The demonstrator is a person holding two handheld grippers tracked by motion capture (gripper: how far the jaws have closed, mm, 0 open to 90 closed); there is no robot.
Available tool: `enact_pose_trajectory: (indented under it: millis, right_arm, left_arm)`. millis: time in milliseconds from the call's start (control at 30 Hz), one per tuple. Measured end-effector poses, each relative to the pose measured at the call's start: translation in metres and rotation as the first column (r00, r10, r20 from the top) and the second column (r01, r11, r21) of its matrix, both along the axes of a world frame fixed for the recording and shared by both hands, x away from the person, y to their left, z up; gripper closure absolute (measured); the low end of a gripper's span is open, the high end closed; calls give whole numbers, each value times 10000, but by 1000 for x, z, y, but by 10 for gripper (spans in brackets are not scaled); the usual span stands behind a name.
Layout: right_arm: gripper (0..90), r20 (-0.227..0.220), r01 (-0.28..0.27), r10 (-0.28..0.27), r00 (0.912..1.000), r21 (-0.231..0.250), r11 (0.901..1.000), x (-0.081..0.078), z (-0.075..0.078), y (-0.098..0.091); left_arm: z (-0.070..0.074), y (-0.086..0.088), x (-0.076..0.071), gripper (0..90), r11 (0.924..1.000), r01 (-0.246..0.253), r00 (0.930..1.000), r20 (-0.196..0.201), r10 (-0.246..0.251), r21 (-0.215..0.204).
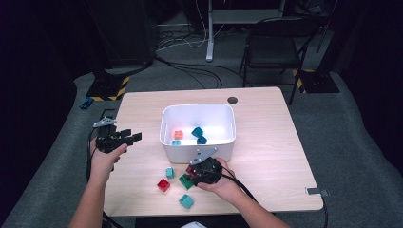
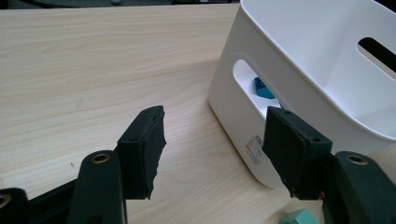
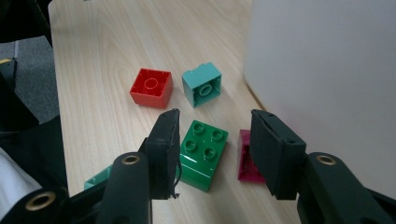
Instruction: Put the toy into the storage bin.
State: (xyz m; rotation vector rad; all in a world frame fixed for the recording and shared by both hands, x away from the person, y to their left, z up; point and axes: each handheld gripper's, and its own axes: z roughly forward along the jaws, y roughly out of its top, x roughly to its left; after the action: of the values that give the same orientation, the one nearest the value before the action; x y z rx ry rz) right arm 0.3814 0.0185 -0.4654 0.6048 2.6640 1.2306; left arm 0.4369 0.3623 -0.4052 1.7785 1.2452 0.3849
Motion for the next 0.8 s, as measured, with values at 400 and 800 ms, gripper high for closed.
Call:
enact_pose_trajectory:
  millis: [400,800]
  right_arm:
    - [526,-335,148,-149,9993,-23,9999,-2,-24,8]
    - [510,-351,76,-82,9994,-184,9998,-2,-37,18]
  left_arm:
    - [0,0,0,385,10000,16,10000,-76,-16,40]
    - [0,0,0,385,10000,24,10000,-37,-24,31]
